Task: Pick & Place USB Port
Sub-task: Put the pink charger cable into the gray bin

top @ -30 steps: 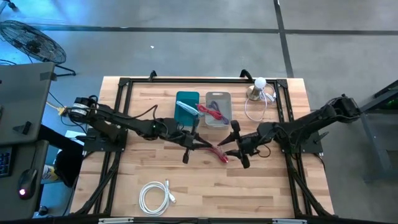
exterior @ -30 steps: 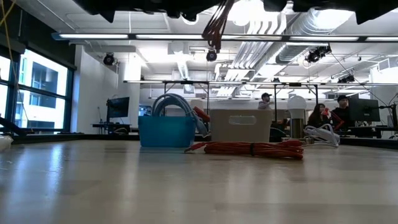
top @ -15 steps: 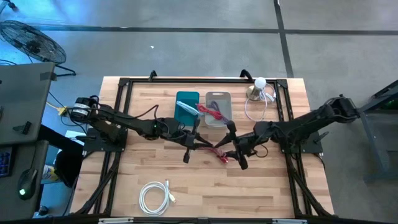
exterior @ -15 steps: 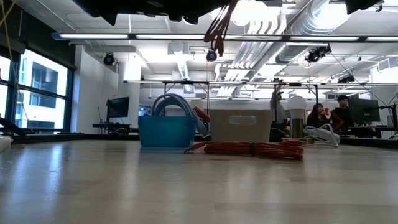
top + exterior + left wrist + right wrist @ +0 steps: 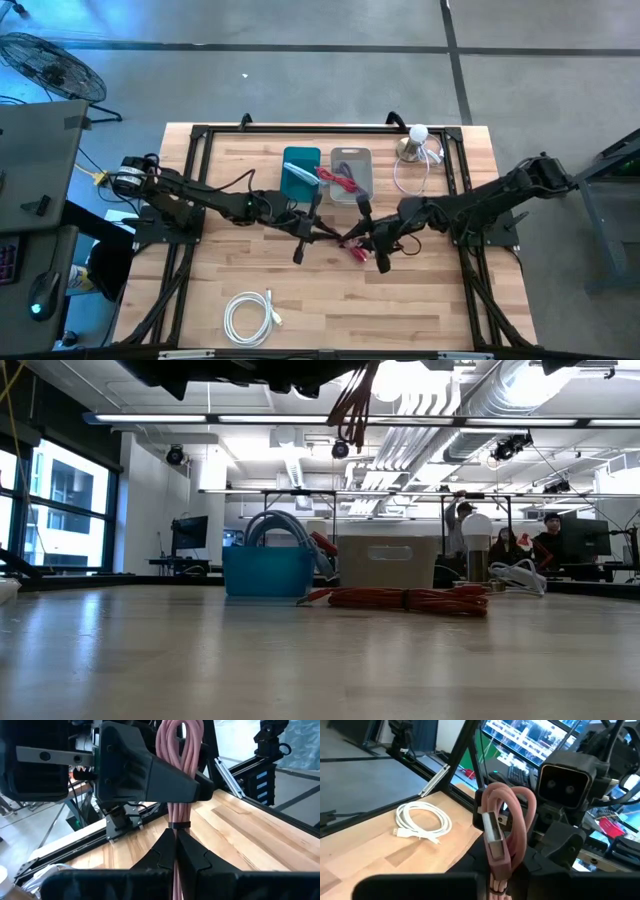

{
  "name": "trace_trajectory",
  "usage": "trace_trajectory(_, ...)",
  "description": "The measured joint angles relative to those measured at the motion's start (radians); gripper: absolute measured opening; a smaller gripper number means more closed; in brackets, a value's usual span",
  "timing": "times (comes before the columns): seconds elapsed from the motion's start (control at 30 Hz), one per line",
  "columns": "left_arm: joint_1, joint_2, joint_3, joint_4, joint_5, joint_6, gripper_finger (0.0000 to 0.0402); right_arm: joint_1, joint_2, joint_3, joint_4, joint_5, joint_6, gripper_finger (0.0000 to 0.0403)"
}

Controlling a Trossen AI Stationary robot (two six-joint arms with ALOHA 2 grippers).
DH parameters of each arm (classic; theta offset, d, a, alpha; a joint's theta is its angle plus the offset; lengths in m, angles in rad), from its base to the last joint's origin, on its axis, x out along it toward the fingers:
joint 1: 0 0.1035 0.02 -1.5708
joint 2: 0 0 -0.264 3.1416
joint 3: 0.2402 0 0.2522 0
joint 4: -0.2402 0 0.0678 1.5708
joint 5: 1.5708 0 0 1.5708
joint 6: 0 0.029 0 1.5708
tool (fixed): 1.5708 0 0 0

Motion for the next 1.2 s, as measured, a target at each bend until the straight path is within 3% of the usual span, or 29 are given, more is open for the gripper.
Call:
trace_trajectory(0.37, 0.000, 0.000, 0.000, -0.012, -0.005, -0.024, 0.0010, 0.001, -0.001, 0.002, -0.028, 0.049, 0.013, 0.0025)
trace_trajectory(0.73, 0.000, -0.019, 0.000, -0.144, 0.020, -0.022, 0.0134, 0.017, -0.053, 0.001, -0.122, 0.145, 0.007, 0.0025)
trace_trajectory(0.9, 0.000, -0.069, 0.000, -0.309, -0.036, 0.006, 0.0152, 0.024, -0.134, 0.001, -0.202, 0.223, 0.005, 0.0025)
trace_trajectory(1.07, 0.000, -0.103, 0.000, -0.387, -0.064, 0.008, 0.0154, -0.041, -0.199, 0.001, -0.253, 0.234, 0.005, 0.0025)
trace_trajectory(1.2, 0.000, -0.110, 0.000, -0.419, -0.066, 0.015, 0.0154, -0.143, -0.215, 0.001, -0.273, 0.168, 0.020, 0.0025)
